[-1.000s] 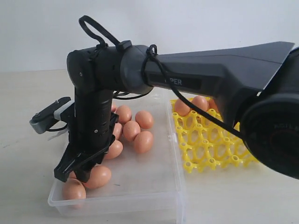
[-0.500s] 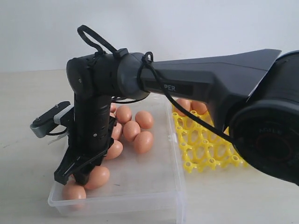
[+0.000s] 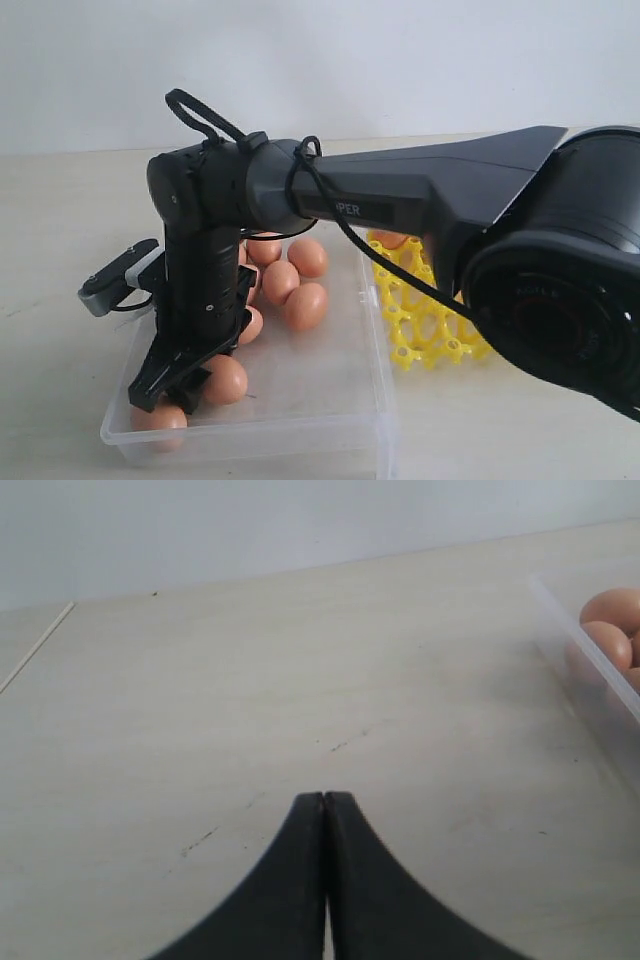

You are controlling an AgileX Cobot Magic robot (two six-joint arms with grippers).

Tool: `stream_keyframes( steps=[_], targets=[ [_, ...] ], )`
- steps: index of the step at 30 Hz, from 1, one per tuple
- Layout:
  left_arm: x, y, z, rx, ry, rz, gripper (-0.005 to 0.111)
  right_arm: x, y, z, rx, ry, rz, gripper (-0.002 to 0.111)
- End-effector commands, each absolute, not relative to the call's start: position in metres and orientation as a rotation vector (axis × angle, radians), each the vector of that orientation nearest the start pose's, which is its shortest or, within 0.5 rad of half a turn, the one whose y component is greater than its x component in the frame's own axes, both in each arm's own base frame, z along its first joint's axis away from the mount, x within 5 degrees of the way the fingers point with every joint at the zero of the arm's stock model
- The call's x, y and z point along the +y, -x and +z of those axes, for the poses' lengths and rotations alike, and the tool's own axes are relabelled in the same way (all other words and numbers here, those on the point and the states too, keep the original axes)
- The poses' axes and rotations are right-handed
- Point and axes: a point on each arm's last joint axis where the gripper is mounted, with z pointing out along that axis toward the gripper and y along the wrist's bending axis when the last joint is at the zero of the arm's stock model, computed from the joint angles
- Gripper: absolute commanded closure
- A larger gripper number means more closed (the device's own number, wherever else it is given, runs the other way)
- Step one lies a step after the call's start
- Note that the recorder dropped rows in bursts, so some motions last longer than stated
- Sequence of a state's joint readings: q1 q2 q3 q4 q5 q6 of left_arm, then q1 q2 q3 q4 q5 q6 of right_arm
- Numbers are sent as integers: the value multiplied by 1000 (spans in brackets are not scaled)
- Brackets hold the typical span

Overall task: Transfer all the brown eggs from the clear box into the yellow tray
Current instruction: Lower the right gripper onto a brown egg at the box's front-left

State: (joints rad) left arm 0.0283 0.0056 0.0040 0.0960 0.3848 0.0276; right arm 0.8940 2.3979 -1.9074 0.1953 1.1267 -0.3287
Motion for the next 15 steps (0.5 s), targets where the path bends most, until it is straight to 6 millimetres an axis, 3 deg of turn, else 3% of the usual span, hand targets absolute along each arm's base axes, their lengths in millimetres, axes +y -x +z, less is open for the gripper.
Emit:
stream_keyframes(
  steps=[1,6,8,9,11,15],
  targets=[
    [5,-52,179,1862,-51,131,107,382,-284,108,2666,1715,295,54],
    [5,-52,179,1862,-51,131,107,382,-284,108,2674,1709,294,56],
    [5,-52,179,1862,-51,131,107,382,-284,108,2678,1712,293,66],
    [5,-52,179,1862,-51,131,107,381,-283,109,2685,1727,289,86],
    [5,-52,179,1862,-51,131,107,381,-283,112,2671,1735,292,108],
    [5,-52,179,1862,-51,131,107,381,-283,141,2584,1735,315,108]
  ],
)
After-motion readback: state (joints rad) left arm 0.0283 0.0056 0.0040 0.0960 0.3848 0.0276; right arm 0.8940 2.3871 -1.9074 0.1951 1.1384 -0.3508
